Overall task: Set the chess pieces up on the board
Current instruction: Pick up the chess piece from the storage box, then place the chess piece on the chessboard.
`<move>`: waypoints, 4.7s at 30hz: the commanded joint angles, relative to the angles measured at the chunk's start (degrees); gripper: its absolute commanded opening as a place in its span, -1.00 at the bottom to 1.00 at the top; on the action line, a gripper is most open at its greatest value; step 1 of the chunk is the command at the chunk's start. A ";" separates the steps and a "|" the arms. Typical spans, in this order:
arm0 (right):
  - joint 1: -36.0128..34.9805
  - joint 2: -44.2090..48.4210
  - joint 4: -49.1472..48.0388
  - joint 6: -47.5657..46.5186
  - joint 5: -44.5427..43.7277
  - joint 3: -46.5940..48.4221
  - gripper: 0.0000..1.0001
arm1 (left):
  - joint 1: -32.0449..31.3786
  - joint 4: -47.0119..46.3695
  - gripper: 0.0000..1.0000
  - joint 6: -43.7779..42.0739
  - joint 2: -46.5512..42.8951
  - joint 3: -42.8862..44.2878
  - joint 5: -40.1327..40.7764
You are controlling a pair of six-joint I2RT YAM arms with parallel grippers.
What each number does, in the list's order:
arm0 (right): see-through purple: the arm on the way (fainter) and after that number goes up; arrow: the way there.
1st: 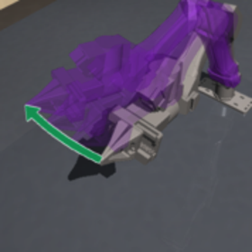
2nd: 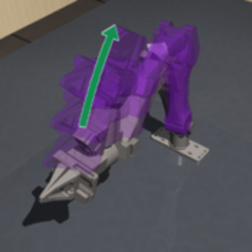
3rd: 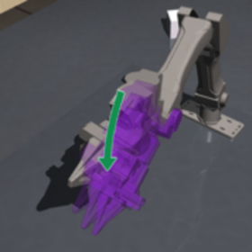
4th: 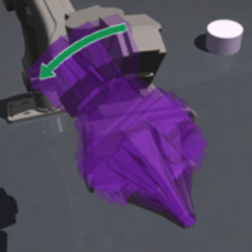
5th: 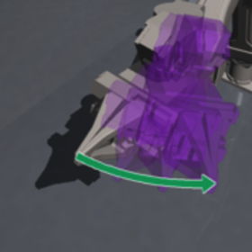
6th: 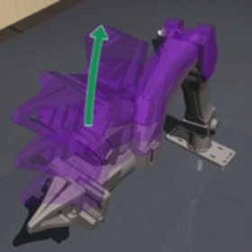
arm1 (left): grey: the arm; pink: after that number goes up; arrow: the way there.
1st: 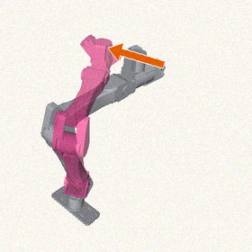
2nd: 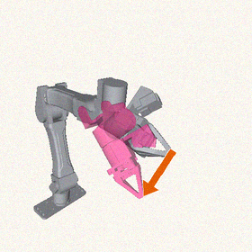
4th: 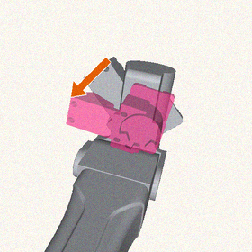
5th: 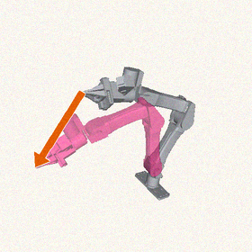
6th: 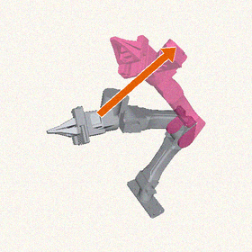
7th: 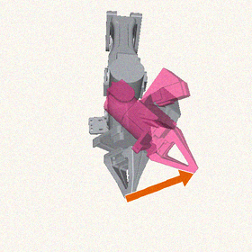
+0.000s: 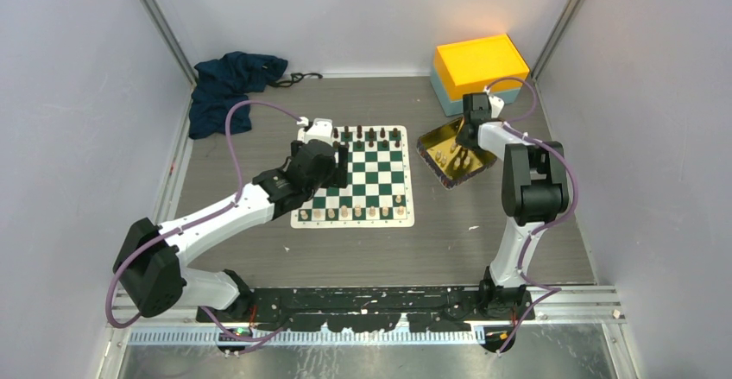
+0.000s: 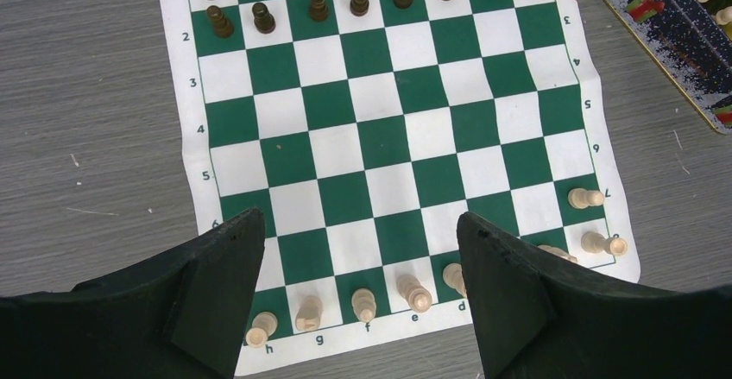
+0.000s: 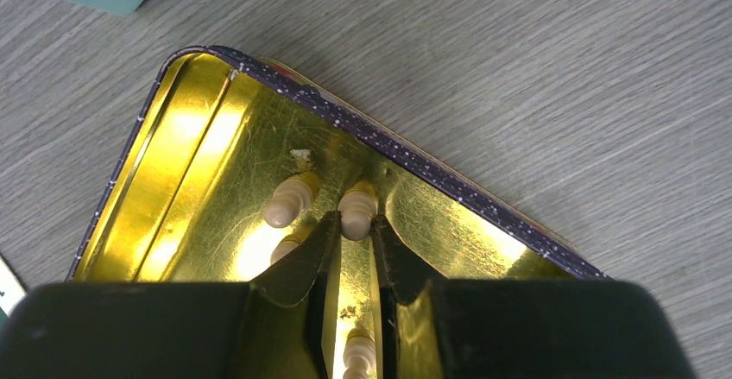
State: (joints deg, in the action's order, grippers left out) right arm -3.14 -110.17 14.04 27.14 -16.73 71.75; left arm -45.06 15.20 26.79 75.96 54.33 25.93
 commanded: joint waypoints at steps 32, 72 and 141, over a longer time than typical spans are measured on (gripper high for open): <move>-32.76 26.57 2.80 -5.72 -14.25 -12.14 -0.99 | -0.21 1.10 0.63 3.53 -13.39 -4.87 3.07; -50.56 14.48 -3.27 7.43 -19.95 -15.50 -0.99 | -0.16 1.24 0.63 2.75 -15.58 -7.11 3.68; -49.67 11.46 0.53 14.03 -20.88 -14.10 -0.57 | -0.15 1.00 0.63 1.93 -14.86 -7.22 3.60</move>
State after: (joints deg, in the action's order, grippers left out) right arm -53.12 -99.07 15.46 39.66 -36.36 55.72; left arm -45.06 17.93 29.47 61.87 46.98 28.47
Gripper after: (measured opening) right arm 0.216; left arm 0.817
